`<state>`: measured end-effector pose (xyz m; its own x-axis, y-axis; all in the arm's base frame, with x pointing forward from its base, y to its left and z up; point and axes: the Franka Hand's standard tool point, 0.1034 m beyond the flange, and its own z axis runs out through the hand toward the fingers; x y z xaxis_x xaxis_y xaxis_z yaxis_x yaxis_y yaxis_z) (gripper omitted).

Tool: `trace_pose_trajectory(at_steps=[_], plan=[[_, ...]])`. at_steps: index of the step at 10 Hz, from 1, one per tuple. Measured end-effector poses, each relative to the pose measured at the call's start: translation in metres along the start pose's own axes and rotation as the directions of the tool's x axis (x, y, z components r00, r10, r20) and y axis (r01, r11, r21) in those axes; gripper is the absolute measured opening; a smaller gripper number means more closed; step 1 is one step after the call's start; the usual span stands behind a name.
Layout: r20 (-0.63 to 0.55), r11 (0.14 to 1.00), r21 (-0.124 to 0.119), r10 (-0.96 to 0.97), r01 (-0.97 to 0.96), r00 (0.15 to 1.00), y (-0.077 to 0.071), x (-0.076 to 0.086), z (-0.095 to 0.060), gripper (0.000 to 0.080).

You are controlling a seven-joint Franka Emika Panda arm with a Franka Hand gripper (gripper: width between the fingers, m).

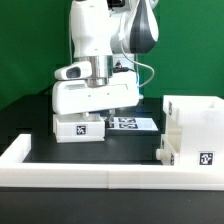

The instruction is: Assemble drawer

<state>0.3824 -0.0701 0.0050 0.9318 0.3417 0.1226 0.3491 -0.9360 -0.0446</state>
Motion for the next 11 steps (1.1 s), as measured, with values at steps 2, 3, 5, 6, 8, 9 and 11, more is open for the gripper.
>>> trace_pose_trajectory(at_steps=[2, 3, 5, 6, 8, 9, 11], plan=[[0.0, 1.0, -0.001, -0.001, 0.001, 1.0, 0.001, 0.0, 0.0, 0.007], [-0.004, 1.0, -0.004, -0.001, 0.001, 1.0, 0.001, 0.001, -0.001, 0.0041], [-0.006, 1.0, -0.006, -0.001, 0.001, 1.0, 0.001, 0.001, -0.001, 0.0041], [-0.008, 1.0, -0.006, -0.006, 0.006, 1.0, 0.001, 0.003, -0.002, 0.0041], [-0.008, 0.999, -0.003, -0.041, 0.041, 0.999, -0.004, 0.014, -0.007, 0.0041], [-0.005, 0.998, 0.002, -0.065, 0.065, 0.998, -0.007, 0.022, -0.011, 0.0041], [0.017, 0.991, 0.032, -0.132, 0.132, 0.991, -0.012, 0.044, -0.019, 0.0041]])
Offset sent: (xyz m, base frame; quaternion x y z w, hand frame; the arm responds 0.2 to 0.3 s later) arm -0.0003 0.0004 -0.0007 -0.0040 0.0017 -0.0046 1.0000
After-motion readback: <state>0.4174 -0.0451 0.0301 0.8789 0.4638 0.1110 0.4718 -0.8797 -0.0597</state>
